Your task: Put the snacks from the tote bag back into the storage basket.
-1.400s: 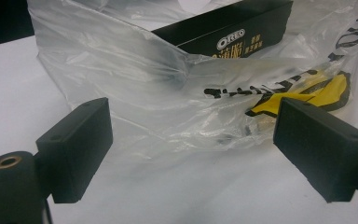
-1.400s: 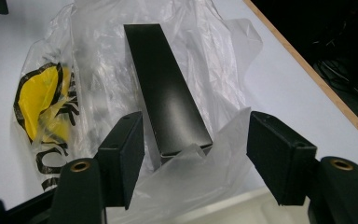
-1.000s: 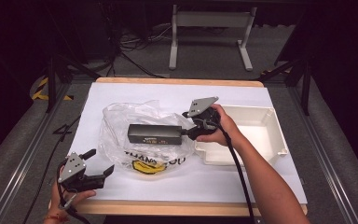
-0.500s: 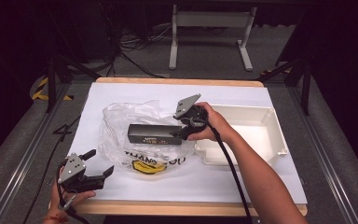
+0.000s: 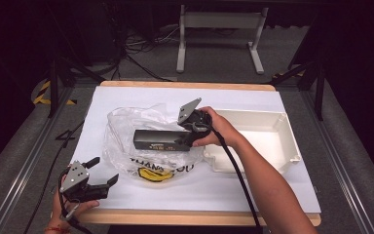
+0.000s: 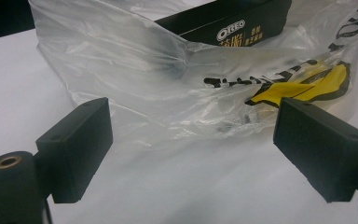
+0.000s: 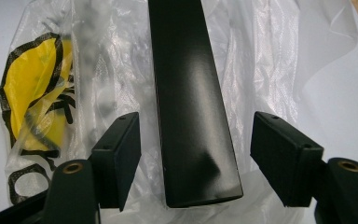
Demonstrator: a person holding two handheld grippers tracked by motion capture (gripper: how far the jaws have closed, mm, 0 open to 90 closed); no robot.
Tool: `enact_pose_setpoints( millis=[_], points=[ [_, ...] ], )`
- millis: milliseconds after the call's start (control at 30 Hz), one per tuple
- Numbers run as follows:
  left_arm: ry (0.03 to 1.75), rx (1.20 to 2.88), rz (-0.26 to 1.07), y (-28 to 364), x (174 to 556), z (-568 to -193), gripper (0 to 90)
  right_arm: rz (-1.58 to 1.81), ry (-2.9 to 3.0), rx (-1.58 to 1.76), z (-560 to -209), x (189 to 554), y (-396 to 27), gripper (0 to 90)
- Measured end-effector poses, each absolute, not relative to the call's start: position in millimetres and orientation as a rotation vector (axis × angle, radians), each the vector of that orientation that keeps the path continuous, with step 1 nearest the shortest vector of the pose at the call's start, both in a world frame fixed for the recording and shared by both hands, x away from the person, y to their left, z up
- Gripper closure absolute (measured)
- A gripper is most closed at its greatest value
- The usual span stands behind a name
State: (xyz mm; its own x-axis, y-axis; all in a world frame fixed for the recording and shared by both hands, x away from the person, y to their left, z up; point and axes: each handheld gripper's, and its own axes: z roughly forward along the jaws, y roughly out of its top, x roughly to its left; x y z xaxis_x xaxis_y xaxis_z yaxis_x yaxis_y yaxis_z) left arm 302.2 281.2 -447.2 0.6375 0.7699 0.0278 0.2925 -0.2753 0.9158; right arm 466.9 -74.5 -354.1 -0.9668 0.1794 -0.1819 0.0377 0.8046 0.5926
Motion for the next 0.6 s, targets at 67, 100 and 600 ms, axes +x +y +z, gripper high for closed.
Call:
enact_pose_setpoints(
  millis=[67, 100, 600],
  points=[
    [0.846, 1.85, 0.592, 280, 302, -447, 12.6, 0.886, 2.772, 0.167, -355, 468, -72, 34.6],
    [0.843, 1.852, 0.592, 280, 302, -447, 12.6, 0.877, 2.776, 0.169, -356, 468, -71, 34.8],
    [0.84, 1.852, 0.586, 280, 302, -447, 12.5, 0.687, 2.865, 0.127, -370, 474, -57, 37.4]
  ],
)
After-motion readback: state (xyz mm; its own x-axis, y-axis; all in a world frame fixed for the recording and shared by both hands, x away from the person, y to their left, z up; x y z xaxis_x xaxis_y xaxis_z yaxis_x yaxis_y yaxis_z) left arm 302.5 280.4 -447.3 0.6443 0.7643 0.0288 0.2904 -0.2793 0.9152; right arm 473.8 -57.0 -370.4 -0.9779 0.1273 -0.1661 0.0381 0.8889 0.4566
